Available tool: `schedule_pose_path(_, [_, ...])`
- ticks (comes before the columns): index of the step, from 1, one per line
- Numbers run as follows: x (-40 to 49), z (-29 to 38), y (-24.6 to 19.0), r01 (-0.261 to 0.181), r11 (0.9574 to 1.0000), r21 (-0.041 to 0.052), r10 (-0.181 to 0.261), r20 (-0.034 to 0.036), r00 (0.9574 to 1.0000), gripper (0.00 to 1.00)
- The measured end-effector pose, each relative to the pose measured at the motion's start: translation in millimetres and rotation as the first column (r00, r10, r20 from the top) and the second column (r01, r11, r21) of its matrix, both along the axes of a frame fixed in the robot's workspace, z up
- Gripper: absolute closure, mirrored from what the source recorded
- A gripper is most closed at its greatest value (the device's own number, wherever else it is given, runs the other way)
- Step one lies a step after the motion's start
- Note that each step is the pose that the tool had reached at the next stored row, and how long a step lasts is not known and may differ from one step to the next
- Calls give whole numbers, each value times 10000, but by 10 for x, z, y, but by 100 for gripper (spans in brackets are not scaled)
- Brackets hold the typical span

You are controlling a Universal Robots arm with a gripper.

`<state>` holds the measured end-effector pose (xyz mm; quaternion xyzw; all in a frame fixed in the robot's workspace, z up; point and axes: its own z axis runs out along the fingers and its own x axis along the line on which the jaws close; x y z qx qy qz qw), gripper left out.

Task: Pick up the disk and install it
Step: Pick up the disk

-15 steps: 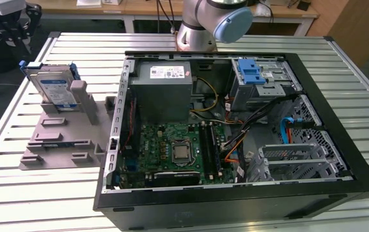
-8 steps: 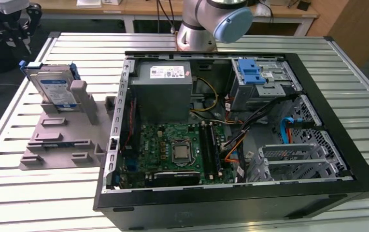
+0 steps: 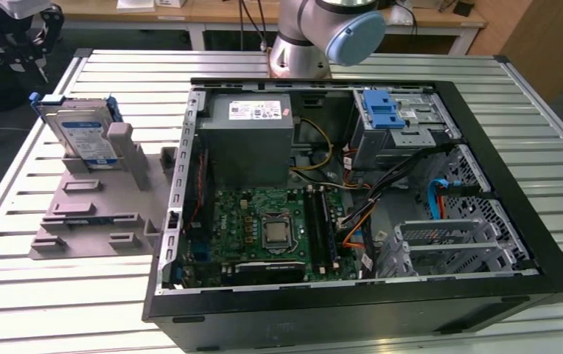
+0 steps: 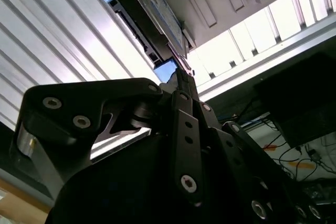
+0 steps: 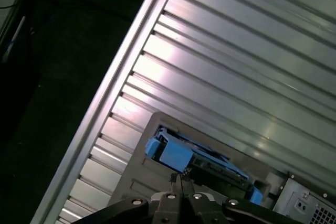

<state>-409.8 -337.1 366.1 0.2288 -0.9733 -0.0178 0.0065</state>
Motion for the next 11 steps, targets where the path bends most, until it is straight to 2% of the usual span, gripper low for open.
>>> schedule_pose_path(5, [0,-1,0,-575,9983,0,575,9,9983,89])
schedule_pose_path(11, [0,-2,0,-1250,9922,-1,1250,19,9922,89])
